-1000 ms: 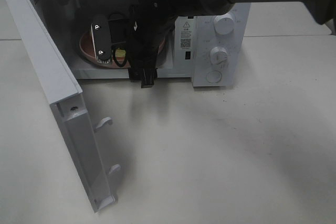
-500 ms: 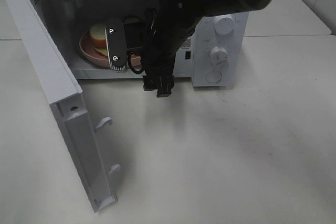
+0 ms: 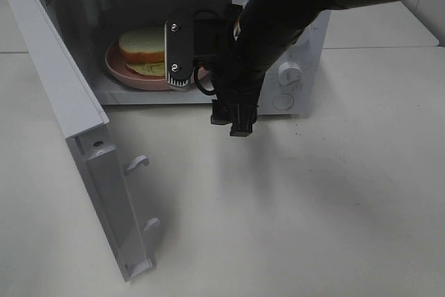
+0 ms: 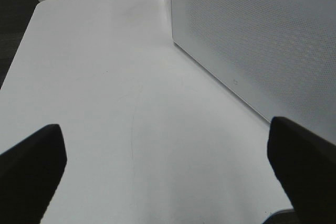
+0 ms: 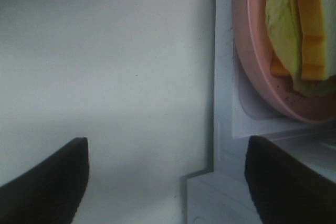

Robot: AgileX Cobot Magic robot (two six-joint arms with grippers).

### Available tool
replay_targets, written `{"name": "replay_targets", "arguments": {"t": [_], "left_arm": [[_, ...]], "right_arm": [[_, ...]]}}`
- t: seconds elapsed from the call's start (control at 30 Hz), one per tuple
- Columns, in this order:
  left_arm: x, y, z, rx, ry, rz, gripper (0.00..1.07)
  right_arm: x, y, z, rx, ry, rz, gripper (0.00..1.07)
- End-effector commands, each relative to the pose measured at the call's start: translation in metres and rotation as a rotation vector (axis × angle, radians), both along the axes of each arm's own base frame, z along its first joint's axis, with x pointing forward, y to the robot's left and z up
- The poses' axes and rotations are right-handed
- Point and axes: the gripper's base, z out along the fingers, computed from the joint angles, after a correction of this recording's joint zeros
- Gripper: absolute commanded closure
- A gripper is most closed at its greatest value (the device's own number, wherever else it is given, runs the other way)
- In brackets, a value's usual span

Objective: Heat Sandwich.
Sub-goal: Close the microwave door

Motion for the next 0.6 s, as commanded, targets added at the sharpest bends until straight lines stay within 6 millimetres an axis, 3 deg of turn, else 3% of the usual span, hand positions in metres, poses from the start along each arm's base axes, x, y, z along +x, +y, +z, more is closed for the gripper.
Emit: {"name": "replay_targets", "arguments": {"t": [0.03,0.6], "left_arm": [[-0.003,0.000,0.000,-0.008,-0.037,0.006,0.05],[-0.003,0.000,0.000,-0.008,-0.037,0.006,0.05]], "right_arm": [[-0.012,-0.011,0.008,0.013,0.028,-0.060,0.31],[-0.066,-0.058,0.023,0.076,0.199,-0.436,0.31]]}}
